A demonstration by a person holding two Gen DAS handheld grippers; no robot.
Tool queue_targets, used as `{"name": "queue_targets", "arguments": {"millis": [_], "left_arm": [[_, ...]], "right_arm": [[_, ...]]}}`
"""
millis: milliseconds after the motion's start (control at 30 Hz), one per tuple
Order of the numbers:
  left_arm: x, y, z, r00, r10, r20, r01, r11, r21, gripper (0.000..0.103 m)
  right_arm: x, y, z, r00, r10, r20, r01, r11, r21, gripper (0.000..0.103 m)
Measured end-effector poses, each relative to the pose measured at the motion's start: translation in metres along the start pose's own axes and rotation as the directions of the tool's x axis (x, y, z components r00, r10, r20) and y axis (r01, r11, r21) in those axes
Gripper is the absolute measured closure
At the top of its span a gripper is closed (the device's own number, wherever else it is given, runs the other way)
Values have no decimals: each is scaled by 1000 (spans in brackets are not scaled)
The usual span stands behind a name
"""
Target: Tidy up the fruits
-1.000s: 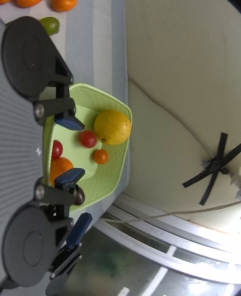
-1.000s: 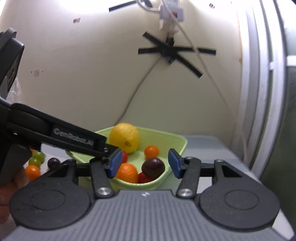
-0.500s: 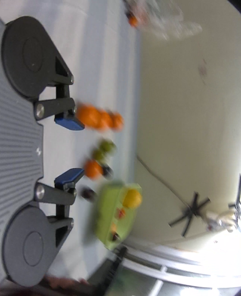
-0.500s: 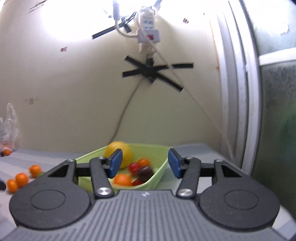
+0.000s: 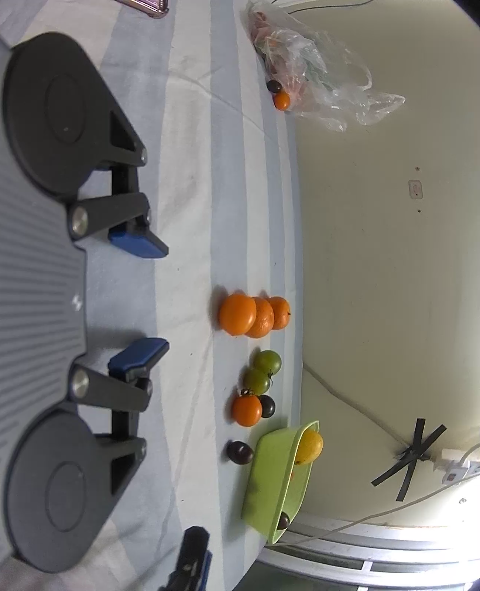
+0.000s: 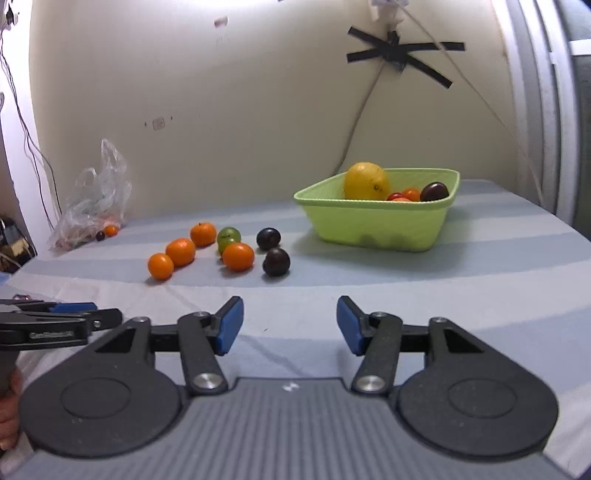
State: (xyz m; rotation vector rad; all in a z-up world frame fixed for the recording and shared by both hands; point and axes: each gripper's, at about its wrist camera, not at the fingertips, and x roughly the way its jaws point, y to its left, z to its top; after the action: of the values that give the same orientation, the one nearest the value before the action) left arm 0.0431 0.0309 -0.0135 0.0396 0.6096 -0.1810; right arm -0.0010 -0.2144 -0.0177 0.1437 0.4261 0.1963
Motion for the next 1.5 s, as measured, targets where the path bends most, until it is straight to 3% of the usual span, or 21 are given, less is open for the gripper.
{"name": "queue_targets", "arguments": {"millis": [1500], "left_arm": [[-1, 4, -1, 999, -33, 11, 34, 999, -22, 45]], "right_arm": [[2, 7, -1, 999, -39, -12, 39, 999, -23, 36]]}}
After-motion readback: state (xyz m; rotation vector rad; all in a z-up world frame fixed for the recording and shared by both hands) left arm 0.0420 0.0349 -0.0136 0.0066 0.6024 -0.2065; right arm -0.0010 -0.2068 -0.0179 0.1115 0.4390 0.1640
